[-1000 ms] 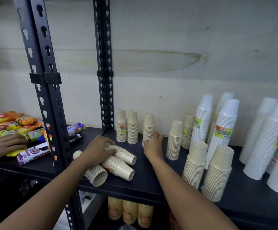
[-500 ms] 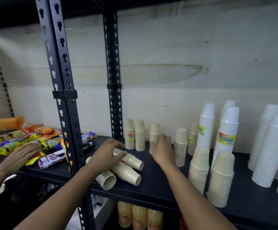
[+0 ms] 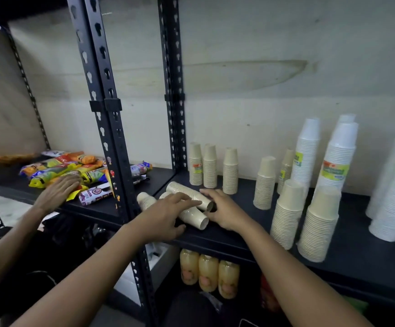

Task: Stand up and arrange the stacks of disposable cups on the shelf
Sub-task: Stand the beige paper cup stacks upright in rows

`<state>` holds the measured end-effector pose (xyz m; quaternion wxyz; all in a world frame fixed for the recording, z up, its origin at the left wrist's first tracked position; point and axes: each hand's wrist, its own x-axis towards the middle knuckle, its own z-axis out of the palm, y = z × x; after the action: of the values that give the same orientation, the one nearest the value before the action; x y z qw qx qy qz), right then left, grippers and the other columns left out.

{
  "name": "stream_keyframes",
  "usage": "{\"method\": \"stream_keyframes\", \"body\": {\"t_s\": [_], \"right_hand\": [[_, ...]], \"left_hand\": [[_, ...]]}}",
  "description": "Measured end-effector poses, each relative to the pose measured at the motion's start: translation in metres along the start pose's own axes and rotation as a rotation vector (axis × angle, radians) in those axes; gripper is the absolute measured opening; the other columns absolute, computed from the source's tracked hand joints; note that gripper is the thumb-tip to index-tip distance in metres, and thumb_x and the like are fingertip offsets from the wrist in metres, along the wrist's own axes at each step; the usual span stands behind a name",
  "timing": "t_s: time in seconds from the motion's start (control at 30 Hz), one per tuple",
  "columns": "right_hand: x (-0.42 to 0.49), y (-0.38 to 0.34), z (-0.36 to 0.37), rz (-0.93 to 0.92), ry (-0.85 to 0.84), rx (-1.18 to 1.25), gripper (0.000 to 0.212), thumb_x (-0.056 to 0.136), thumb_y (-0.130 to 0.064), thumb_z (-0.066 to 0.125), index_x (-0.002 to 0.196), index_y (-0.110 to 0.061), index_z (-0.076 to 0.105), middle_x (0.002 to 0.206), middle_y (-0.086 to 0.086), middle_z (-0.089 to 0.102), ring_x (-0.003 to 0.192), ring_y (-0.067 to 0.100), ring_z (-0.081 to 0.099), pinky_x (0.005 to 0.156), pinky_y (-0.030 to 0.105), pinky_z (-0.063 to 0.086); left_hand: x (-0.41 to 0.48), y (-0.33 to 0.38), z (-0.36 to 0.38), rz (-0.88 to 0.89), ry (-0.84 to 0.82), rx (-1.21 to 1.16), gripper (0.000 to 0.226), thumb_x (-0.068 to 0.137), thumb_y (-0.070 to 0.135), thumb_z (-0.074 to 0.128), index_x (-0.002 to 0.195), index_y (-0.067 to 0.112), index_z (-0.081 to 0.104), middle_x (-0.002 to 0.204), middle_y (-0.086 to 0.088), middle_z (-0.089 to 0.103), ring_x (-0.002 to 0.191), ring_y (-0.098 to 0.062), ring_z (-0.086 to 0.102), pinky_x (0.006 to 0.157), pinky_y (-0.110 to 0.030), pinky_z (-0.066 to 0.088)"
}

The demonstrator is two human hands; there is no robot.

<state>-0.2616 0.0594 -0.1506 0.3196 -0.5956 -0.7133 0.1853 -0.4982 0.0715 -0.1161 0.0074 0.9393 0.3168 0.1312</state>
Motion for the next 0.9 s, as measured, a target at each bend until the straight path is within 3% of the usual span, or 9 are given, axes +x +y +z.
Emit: {"method": "stream_keyframes", "body": {"t_s": [0.17,0.23,0.33,0.43,0.57,0.73,0.9], "right_hand": [[0.003,-0.003,0.006,-0.038,0.062,-0.001,0.048,0.09,-0.025,0.074,0.135,-0.025,0.055,0.133,-0.005,0.048,0.12,0.01,0.052,0.102,0.023,0.041],[0.004,-0.003,0.005,-0.04,0.092,-0.016,0.045,0.089,-0.021,0.074,0.131,-0.023,0.057,0.132,-0.003,0.05,0.117,0.012,0.053,0.102,0.026,0.044],[0.002,-0.008,-0.002,-0.045,0.191,-0.011,0.043,0.088,-0.013,0.072,0.128,-0.02,0.059,0.13,0.0,0.051,0.115,0.014,0.053,0.094,0.02,0.039],[-0.004,-0.027,-0.021,-0.099,0.332,-0.023,0.041,0.088,-0.013,0.07,0.127,-0.019,0.06,0.126,0.0,0.051,0.11,0.013,0.052,0.09,0.022,0.04],[-0.012,-0.061,-0.068,-0.195,0.43,-0.176,0.043,0.087,-0.015,0.069,0.129,-0.015,0.06,0.123,0.008,0.054,0.109,0.023,0.057,0.091,0.024,0.042],[-0.03,-0.103,-0.143,-0.17,0.434,-0.324,0.044,0.089,-0.018,0.065,0.132,-0.017,0.056,0.124,0.008,0.062,0.111,0.025,0.059,0.086,0.028,0.042],[-0.049,-0.109,-0.209,-0.031,0.292,-0.344,0.036,0.086,-0.032,0.072,0.12,-0.026,0.063,0.114,-0.006,0.068,0.101,0.015,0.064,0.091,0.034,0.052]], "left_hand": [[0.007,-0.004,0.011,0.033,0.046,0.031,0.065,0.088,0.021,0.067,0.148,0.037,0.048,0.143,0.005,0.051,0.132,-0.018,0.048,0.111,-0.041,0.042],[0.009,-0.008,0.015,0.045,0.064,0.05,0.063,0.086,0.021,0.07,0.145,0.035,0.053,0.139,0.003,0.054,0.126,-0.021,0.052,0.106,-0.045,0.046],[0.01,-0.01,0.017,0.089,0.128,0.0,0.059,0.085,0.018,0.074,0.14,0.031,0.058,0.135,0.002,0.055,0.122,-0.021,0.055,0.105,-0.041,0.047],[0.009,-0.004,0.01,0.054,0.269,-0.214,0.054,0.09,0.019,0.076,0.139,0.034,0.059,0.135,0.013,0.054,0.126,-0.005,0.053,0.107,-0.021,0.041],[0.016,0.001,-0.009,-0.098,0.443,-0.569,0.049,0.09,0.02,0.077,0.135,0.032,0.063,0.129,0.014,0.065,0.119,-0.003,0.062,0.103,-0.03,0.051],[0.035,0.018,-0.029,-0.202,0.553,-0.931,0.047,0.092,0.013,0.075,0.134,0.026,0.06,0.122,0.013,0.069,0.103,0.001,0.07,0.086,-0.018,0.056],[0.074,0.03,-0.028,-0.256,0.51,-1.047,0.043,0.092,0.017,0.076,0.132,0.026,0.063,0.12,0.004,0.071,0.098,-0.01,0.073,0.092,-0.044,0.061]]}}
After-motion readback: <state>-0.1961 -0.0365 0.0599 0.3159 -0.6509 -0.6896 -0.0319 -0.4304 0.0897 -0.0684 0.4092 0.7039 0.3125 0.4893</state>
